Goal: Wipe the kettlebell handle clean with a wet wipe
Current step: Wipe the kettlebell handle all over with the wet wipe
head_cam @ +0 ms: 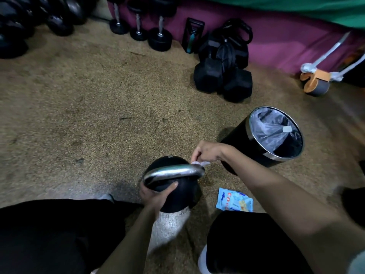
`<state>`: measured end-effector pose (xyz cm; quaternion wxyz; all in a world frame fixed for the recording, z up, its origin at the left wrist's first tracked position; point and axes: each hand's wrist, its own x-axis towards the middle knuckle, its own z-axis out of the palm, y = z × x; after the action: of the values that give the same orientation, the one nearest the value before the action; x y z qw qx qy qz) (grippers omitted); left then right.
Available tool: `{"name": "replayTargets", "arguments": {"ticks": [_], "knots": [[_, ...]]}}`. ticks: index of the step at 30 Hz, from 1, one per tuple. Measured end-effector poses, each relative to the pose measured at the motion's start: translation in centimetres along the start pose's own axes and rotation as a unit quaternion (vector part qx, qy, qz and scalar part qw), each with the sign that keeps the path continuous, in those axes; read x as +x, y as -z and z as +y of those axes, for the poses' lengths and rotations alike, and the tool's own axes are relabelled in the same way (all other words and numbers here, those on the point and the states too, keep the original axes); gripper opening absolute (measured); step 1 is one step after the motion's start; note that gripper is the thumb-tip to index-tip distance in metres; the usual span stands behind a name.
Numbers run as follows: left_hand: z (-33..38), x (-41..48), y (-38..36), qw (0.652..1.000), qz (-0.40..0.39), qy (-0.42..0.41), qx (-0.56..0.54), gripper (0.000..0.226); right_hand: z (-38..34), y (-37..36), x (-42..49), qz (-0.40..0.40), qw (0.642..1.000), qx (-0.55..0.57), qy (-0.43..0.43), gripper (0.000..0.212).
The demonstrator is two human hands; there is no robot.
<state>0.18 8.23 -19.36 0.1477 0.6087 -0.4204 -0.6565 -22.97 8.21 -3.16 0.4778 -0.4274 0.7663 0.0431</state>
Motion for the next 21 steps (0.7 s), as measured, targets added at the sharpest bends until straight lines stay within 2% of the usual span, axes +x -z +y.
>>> {"name": "replayTargets", "arguments": {"ticks": [4, 6, 9, 13, 17, 20, 21], "knots": [[-0.5, 0.5, 0.0, 1.000, 0.003, 0.001, -0.002, 0.183, 0.3, -1.0, 0.2, 0.037, 0.999, -0.013, -0.007, 0.034], [-0.4, 0.4, 0.1, 1.000, -0.004, -0.003, -0.002, 0.179, -0.3, -1.5, 0.2, 0.032, 0.999, -0.032, 0.000, 0.037], [-0.1, 0.1, 0.0, 1.000, 0.009, 0.003, 0.014, 0.156, -0.3, -1.3, -0.3, 0.042, 0.999, -0.012, 0.022, 0.038], [0.0, 0.3, -0.4, 1.000, 0.013, -0.002, -0.005, 0.156, 1.4, -0.8, -1.6, 0.078, 0.996, 0.044, 0.020, 0.032], [0.0, 0.3, -0.4, 1.000, 0.017, 0.001, -0.008, 0.143, 1.6, -1.6, -2.1, 0.104, 0.994, 0.045, -0.006, 0.032], [0.2, 0.2, -0.3, 1.000, 0.011, -0.008, -0.018, 0.155, 0.6, -2.5, -2.0, 0.121, 0.992, 0.045, -0.008, 0.033], [0.2, 0.1, -0.3, 1.000, 0.008, -0.005, -0.024, 0.151, 0.3, -2.6, -2.1, 0.133, 0.990, 0.046, -0.002, 0.035]]}}
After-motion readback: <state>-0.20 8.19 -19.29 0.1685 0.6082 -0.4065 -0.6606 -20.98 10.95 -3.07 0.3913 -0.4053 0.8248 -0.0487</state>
